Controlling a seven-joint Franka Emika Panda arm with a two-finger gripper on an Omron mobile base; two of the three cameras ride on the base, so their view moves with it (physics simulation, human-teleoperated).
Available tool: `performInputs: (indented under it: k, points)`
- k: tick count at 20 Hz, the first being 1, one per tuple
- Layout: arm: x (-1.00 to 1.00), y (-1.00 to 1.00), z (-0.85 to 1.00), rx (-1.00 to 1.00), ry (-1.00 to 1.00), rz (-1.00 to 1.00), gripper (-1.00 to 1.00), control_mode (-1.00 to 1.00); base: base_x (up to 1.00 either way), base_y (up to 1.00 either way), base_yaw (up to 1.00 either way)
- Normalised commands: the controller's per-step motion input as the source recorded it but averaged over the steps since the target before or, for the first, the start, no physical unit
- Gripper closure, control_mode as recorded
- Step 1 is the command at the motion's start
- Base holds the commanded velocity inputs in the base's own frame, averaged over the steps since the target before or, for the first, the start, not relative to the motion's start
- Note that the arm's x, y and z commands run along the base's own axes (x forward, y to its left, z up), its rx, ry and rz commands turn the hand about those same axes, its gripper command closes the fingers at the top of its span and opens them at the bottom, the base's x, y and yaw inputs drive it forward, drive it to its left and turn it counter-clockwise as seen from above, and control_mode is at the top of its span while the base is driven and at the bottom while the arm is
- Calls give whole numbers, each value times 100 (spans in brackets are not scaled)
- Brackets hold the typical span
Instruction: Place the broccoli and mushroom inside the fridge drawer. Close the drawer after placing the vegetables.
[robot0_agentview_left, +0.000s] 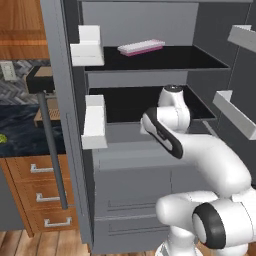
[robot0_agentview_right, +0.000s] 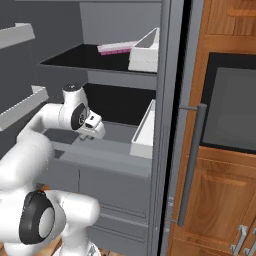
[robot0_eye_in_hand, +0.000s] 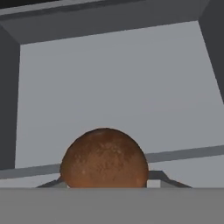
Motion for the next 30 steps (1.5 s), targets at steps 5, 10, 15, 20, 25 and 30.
performInputs:
  k: [5, 10, 15, 20, 25, 30]
  points:
    - [30, 0, -69, 0, 8, 11, 100, -100, 0, 0, 0]
    - [3, 0, -81, 0, 4, 12, 100, -100, 0, 0, 0]
    - [-13, 0, -63, 0, 6, 12, 100, -100, 0, 0, 0]
    - [-67, 8, -64, 2, 10, 12, 100, -100, 0, 0, 0]
    - [-100, 16, -73, 5, 3, 7, 100, -100, 0, 0, 0]
    - [28, -29, 34, 2, 17, -1, 100, -100, 0, 0, 0]
